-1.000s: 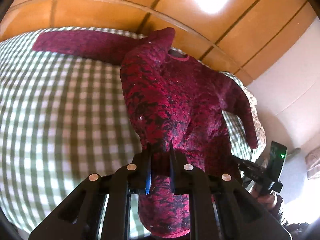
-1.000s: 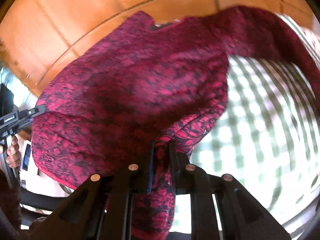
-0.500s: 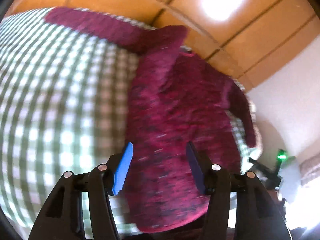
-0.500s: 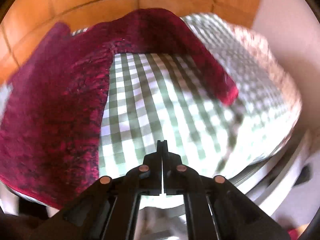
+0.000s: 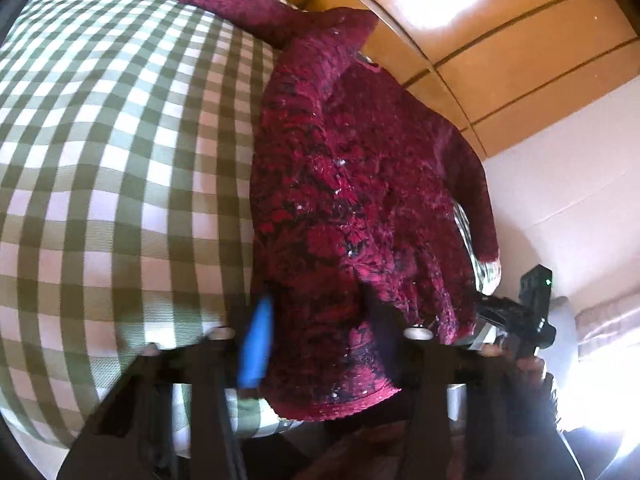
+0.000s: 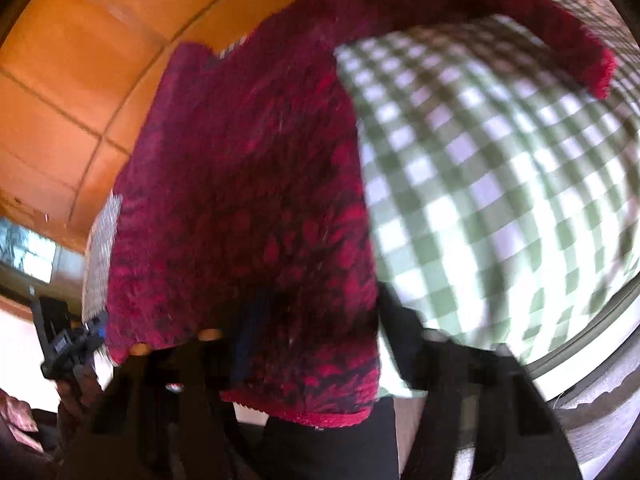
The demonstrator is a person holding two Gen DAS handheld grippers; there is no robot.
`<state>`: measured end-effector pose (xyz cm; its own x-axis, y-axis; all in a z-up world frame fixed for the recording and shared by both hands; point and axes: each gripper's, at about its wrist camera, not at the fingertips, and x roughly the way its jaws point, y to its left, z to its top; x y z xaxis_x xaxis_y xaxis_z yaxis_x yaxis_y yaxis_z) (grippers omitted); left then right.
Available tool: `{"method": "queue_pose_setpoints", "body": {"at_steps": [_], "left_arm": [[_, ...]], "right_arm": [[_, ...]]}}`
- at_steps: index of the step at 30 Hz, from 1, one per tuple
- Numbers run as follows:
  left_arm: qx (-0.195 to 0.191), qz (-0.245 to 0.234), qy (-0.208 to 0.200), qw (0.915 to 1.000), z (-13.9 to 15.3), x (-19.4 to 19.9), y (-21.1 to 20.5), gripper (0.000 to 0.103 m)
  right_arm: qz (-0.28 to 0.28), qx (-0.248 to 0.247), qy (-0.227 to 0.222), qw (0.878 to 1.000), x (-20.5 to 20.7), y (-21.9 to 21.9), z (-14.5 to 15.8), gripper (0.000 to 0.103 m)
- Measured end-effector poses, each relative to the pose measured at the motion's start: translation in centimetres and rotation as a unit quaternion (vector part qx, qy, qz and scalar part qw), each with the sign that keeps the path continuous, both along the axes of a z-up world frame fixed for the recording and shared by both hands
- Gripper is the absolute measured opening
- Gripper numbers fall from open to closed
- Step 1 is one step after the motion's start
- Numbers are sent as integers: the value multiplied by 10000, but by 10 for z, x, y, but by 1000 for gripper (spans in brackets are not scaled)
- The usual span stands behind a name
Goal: Fold small clothes
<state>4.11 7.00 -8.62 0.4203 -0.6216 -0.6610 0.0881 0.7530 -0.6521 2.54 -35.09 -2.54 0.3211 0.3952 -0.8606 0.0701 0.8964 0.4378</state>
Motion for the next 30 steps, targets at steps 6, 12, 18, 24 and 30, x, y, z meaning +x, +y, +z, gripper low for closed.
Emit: {"method": "queue_pose_setpoints", "body": {"at_steps": [6, 12, 18, 24, 30], "left_arm": [[105, -193, -391, 9990, 24, -9, -8, 10], [811, -835, -297, 9928, 20, -29, -34, 10], [462, -46, -500, 9977, 34, -18, -3, 42], [838, 1428, -502, 9849, 43, 32, 52, 54], [964, 2469, -200, 9640, 35, 99, 117, 54]], "right_arm": [[296, -697, -553, 9956, -6, 15, 35, 15], [660, -2070, -473, 9750, -11, 27, 28, 15], [324, -2030, -874, 9747, -3, 40, 33, 55], [364, -1616, -1526, 9743, 19, 78, 59, 67], [1028, -991, -1570, 9772, 43, 154, 46, 67]]}}
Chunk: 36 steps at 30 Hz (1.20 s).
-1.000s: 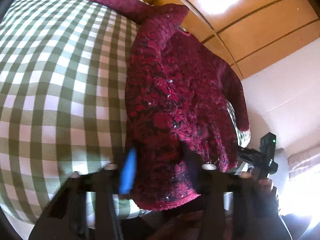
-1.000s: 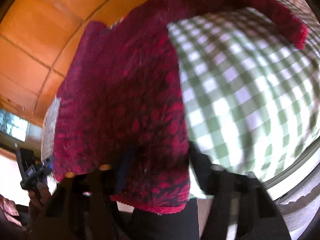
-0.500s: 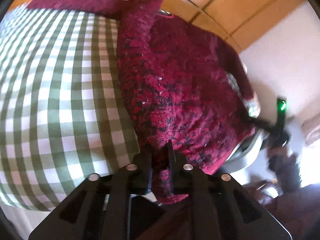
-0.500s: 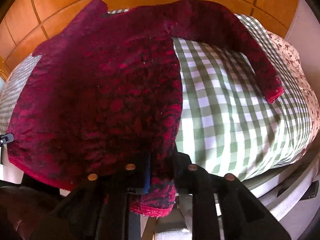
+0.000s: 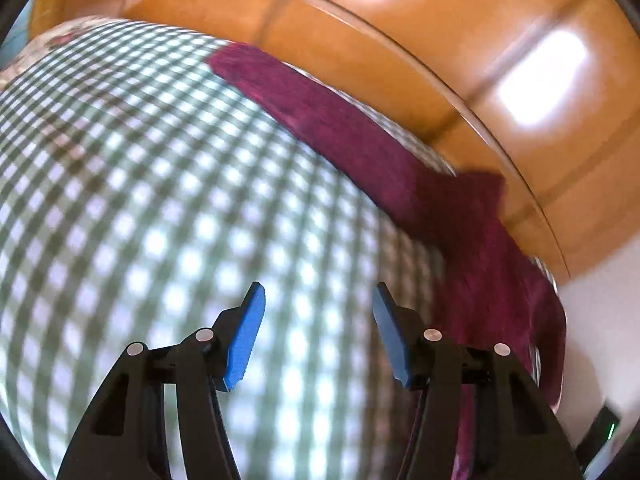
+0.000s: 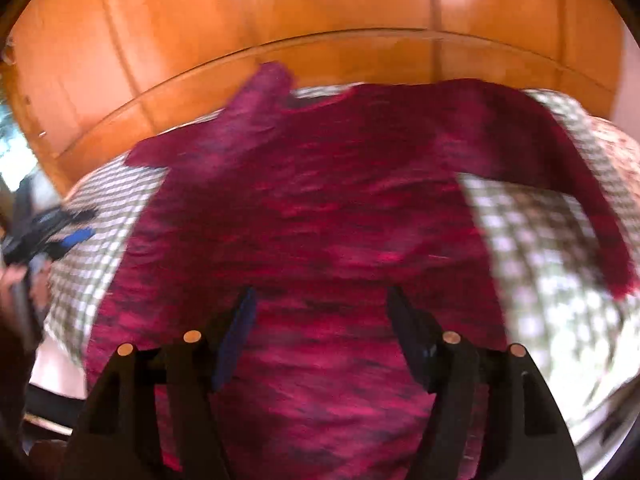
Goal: Fold small clothes
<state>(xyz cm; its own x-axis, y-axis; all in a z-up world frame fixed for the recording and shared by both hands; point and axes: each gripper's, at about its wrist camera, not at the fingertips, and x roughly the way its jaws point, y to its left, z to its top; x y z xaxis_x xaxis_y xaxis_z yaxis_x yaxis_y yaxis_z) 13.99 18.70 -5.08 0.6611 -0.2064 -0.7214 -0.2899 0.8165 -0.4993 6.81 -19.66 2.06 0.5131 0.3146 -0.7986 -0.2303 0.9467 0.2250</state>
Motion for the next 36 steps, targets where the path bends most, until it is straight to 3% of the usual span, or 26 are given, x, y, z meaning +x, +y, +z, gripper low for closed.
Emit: {"method": "queue_pose_setpoints", "body": {"at_steps": [8, 17, 22, 23, 24, 25, 31, 36], "left_arm": [[47, 870, 136, 9961, -3, 87, 73, 59], [-374, 1567, 287, 9865, -23, 166, 115, 59], [-263, 1740, 533, 9829, -40, 196, 121, 59], [-319, 1811, 524, 9816, -42, 197, 123, 56], [-312, 1786, 426, 9825, -41, 199, 123, 30], [-242, 1694, 440, 9843, -40, 201, 121, 16], [58, 1712, 34, 9852, -16, 171, 120, 9], [277, 2068, -273, 9776, 11, 126, 143, 9]], "right_arm": [[573, 48, 370, 9977, 20, 57, -36, 67], [515, 68, 739, 9959, 24, 31, -47, 71], [510, -31, 760, 9958, 31, 37, -52, 76], [517, -49, 753, 9958, 31, 38, -52, 76], [525, -61, 751, 9958, 32, 39, -53, 77], [528, -66, 751, 9958, 32, 38, -53, 78], [515, -92, 750, 9958, 37, 42, -54, 80], [501, -99, 707, 9962, 37, 42, -54, 80]]}}
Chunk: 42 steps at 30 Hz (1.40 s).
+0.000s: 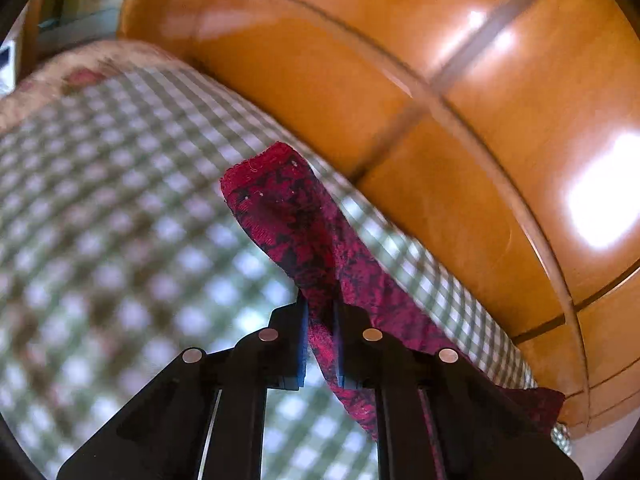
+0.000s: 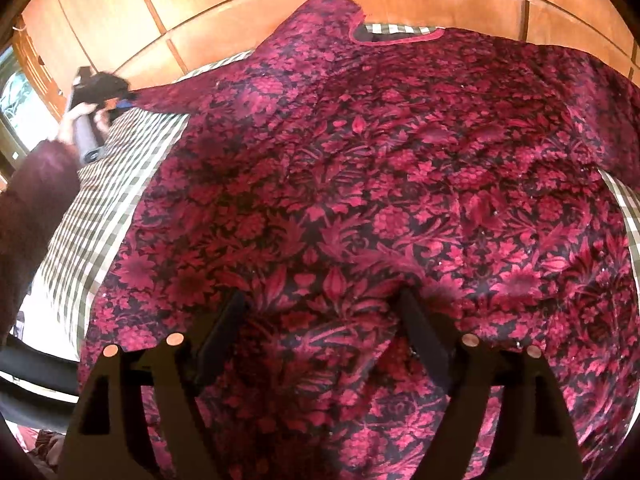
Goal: Fold small clothes
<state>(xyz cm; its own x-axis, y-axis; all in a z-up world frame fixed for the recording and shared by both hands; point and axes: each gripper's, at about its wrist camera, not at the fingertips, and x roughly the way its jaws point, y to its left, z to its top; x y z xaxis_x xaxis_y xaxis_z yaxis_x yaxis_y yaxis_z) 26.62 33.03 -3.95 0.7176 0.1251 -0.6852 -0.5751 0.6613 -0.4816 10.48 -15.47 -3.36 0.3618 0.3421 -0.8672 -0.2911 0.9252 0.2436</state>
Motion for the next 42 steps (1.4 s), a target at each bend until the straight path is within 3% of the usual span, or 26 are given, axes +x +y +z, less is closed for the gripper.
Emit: {"method": "queue_pose_setpoints", "body": {"at_steps": [3, 10, 15, 17, 18, 20, 21, 22, 25, 27, 30, 34, 35, 38, 40, 41, 42], "left_arm": [[232, 321, 84, 9992, 9, -32, 24, 8], [356, 619, 344, 9969, 5, -77, 49, 8], [284, 622, 633, 9956, -12, -97, 45, 8], [59, 575, 705, 9958, -19, -104, 37, 10], [-32, 566, 702, 9959, -21, -105, 35, 12], [-186, 575, 758, 9953, -22, -117, 25, 34], [-305, 430, 629, 9966, -20, -126, 16, 51], [-318, 347, 485, 9977, -16, -134, 5, 58], [-458, -470, 208, 9976, -13, -151, -34, 58], [-641, -1130, 43, 9915, -15, -160, -66, 58], [-857, -2298, -62, 9694, -21, -176, -125, 58], [-1263, -3607, 14, 9241, -35, -200, -202, 58], [-1293, -3769, 65, 9172, -38, -205, -215, 58], [-1259, -4055, 330, 9048, -53, -217, -250, 54], [-1150, -4150, 499, 9011, -63, -221, -267, 23], [-1074, -4156, 484, 9019, -63, -224, -271, 19], [-1005, -4154, 432, 9030, -62, -226, -274, 15]], "right_arm": [[-10, -37, -23, 10000, -1, 1, 0, 81], [-35, -154, -71, 9999, -4, 7, -3, 82], [-15, -252, -144, 9996, -5, 12, -6, 85], [1, -335, -185, 9993, -5, 16, -6, 86], [-3, -347, -195, 9992, -5, 17, -5, 86], [-43, -226, -179, 9996, -6, 14, -3, 86], [-80, -157, -166, 9997, -6, 11, -1, 85], [-116, -84, -156, 9998, -6, 7, 2, 85], [-336, 39, -288, 9990, -8, -11, 15, 84], [-607, 10, -445, 9972, -8, -32, 26, 84], [-1158, -155, -602, 9913, -11, -76, 38, 84], [-1906, -521, -478, 9791, -23, -141, 34, 84], [-2018, -583, -411, 9768, -26, -152, 31, 84], [-2199, -551, -9, 9740, -39, -177, 13, 84], [-2161, -366, 176, 9755, -49, -182, 1, 83], [-2119, -290, 132, 9768, -54, -180, 0, 77], [-2052, -204, 105, 9785, -57, -178, 1, 57]]}}
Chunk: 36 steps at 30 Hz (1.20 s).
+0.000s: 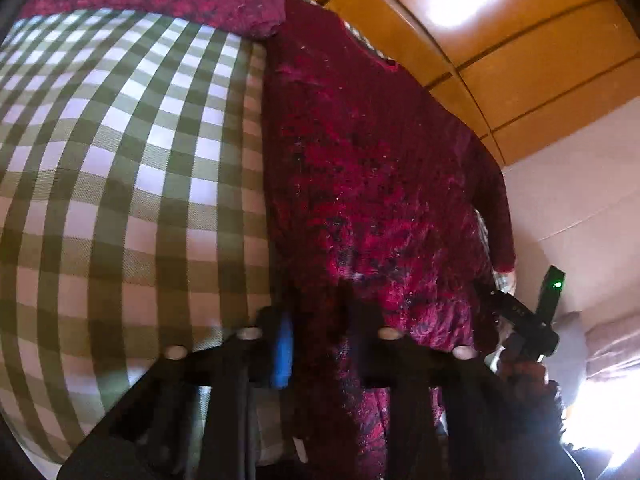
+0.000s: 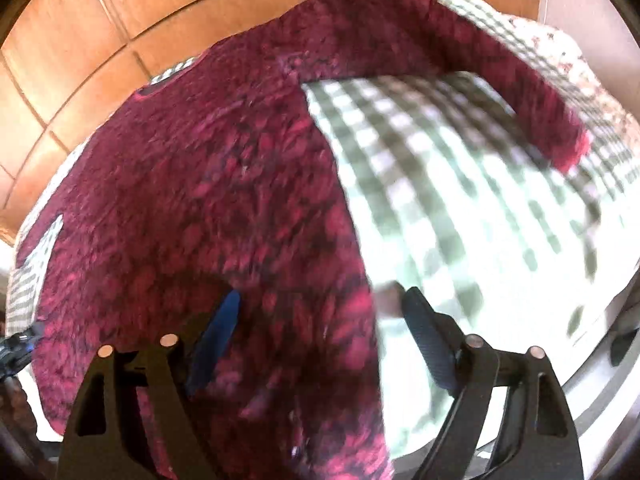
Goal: Fold small clothes
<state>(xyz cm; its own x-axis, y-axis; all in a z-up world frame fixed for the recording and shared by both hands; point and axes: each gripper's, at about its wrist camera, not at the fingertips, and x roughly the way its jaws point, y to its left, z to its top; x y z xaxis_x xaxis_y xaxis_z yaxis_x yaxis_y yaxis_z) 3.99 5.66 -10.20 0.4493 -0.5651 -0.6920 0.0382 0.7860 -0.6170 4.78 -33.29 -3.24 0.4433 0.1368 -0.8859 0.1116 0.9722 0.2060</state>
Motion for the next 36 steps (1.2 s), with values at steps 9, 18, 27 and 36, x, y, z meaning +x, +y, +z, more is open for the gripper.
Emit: {"method": "queue_pose_setpoints", "body": {"at_steps": [9, 18, 27, 36], "left_arm": [[486, 205, -56, 9986, 13, -1, 21, 15], [1250, 808, -1161, 9820, 74, 29, 13, 69], [1956, -14, -1377, 9710, 55, 112, -92, 69], [2140, -77, -1008, 9716, 9, 148, -111, 79]], "right_arm": [[415, 252, -29, 9988, -10, 14, 11, 19], [-722, -201, -679, 9949, -6, -44, 37, 53], [-1762, -1672, -951, 9654, 30, -101, 44, 71], [-1849, -1847, -839, 9616, 41, -142, 54, 11]]}}
